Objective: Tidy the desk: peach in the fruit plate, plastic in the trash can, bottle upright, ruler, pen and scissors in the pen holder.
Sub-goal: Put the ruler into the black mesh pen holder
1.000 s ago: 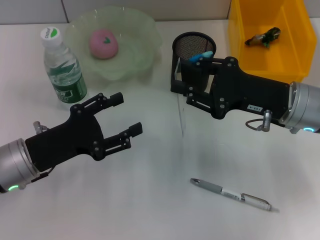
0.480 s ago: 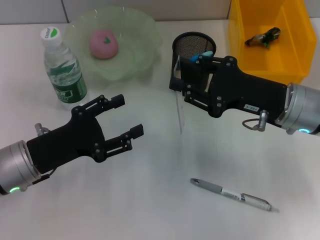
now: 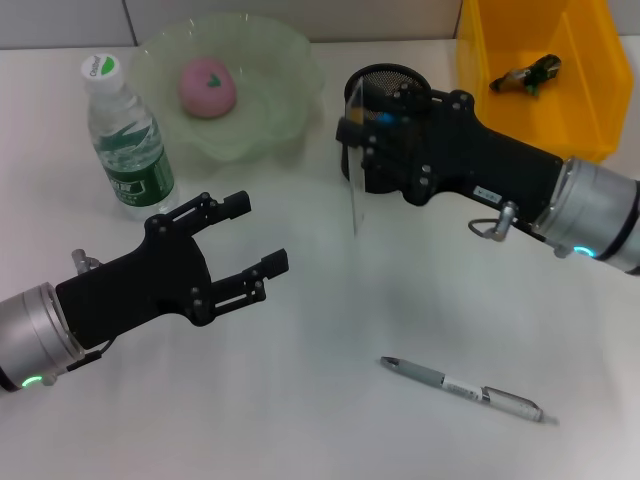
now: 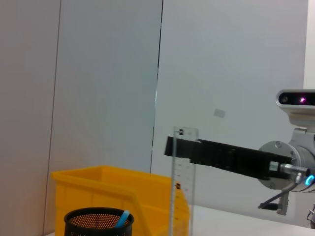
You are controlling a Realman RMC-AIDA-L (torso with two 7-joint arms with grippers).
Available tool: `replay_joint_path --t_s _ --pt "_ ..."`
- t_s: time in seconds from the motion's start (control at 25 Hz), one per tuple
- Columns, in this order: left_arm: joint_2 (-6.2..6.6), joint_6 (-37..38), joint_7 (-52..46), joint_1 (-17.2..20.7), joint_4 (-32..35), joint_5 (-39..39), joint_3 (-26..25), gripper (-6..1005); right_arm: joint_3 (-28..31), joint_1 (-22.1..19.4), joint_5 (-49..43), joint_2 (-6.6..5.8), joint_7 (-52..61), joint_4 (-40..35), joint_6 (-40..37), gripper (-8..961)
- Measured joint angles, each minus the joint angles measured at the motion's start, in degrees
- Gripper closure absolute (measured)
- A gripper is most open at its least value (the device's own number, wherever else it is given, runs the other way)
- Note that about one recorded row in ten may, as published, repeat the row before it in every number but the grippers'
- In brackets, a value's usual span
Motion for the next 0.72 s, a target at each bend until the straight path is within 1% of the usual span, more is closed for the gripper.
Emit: replay_joint_path --t_s 0.16,0.4,0.72 --pt "-0.01 -0.1 -0.1 0.0 0.0 0.0 0.0 204 0.1 0.8 1.0 0.07 -2.3 1.7 1.7 576" --pt "-0.01 -0.4 -0.1 -0.2 0.0 0.0 0.0 204 -0.1 1.5 1.2 0.07 -5.2 1.8 1.1 576" --pt "0.06 -0.8 -0.4 -0.6 0.0 0.0 0.0 204 -1.5 1.5 0.6 0.05 -18.8 1.1 0.2 576"
